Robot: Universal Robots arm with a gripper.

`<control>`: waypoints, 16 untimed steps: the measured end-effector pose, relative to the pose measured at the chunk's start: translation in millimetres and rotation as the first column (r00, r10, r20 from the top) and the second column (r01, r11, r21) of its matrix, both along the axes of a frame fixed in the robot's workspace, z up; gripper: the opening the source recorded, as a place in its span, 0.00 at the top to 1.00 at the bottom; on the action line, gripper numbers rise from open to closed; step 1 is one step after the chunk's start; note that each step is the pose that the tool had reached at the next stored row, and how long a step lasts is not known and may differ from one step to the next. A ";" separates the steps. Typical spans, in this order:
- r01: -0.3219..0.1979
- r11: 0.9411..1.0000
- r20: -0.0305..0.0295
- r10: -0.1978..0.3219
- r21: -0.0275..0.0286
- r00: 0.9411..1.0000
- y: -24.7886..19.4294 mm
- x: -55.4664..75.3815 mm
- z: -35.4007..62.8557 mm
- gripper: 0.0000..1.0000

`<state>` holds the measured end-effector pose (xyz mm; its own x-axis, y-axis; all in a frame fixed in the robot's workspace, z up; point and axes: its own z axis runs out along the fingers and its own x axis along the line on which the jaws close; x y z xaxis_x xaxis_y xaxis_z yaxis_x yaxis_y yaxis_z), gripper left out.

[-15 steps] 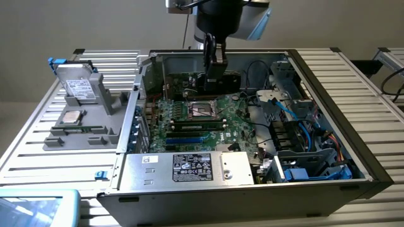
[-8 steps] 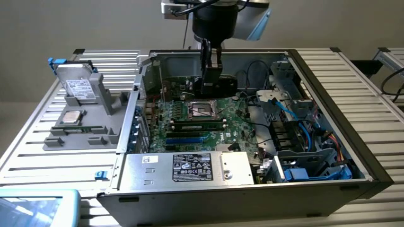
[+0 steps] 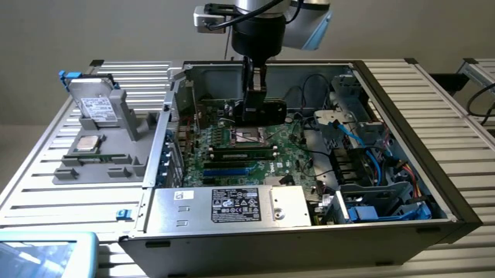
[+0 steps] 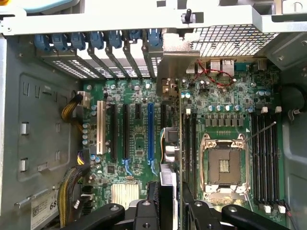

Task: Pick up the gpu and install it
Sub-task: 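Insert the gpu into the slot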

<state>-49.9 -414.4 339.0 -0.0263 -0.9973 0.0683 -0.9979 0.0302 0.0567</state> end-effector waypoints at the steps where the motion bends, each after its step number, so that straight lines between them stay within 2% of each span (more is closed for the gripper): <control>1: 0.001 1.000 0.000 -0.001 -0.003 1.000 0.0 -0.7 -1.1 0.71; 3: 0.002 1.000 0.000 -0.002 -0.008 1.000 0.0 -2.2 -3.6 0.71; 12: 0.016 1.000 0.001 -0.016 -0.008 1.000 -1.4 -7.9 -19.8 0.71; 16: 0.021 1.000 0.001 -0.021 -0.009 1.000 -6.0 -9.3 -24.2 0.71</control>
